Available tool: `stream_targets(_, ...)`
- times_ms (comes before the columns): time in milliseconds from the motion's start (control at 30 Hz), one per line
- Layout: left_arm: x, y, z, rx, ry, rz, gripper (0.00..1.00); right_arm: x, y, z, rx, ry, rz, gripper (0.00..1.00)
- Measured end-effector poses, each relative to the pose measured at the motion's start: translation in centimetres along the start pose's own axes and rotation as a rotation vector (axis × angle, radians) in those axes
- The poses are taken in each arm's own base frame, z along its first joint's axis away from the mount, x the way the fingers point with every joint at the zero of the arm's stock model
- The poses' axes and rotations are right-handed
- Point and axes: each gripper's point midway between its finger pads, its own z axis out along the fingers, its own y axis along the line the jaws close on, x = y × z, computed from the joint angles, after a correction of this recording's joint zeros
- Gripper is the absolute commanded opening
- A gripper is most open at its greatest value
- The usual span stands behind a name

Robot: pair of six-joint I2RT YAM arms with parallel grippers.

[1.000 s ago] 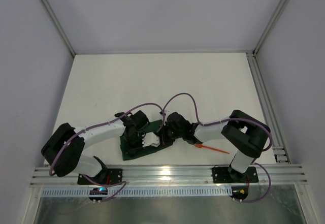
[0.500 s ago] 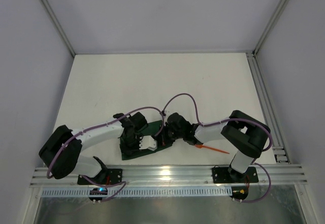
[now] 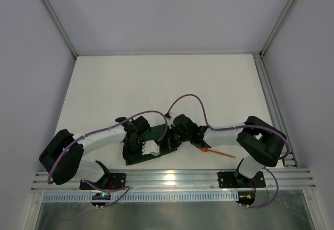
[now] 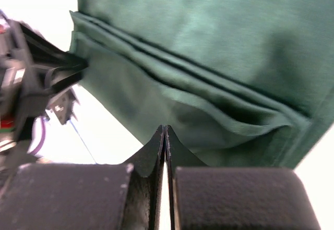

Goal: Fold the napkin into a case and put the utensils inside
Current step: Smooth out the 2/3-rectangle-folded napkin at the center of the board.

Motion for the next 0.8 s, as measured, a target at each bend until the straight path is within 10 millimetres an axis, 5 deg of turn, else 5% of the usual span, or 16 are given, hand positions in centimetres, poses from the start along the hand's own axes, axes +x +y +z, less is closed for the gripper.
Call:
stream_targets(267,0.0,-0.1,0.0,0.0,-0.008,-0.005,0.25,0.2,3.9,0.4,-0.101,0.023,-0.061,0.04)
stream_targets(533,0.0,0.0,0.0,-0.012,-0.02,-0.01,0.27,2.1,2.0,2.2,-0.07,0.082,-0.013,0.04)
stream_targets(800,0.2,0.3,-0.3,-0.036,-0.044,-0.025,0.31,2.5,1.0,1.8,-0.069,0.063,0.068,0.04)
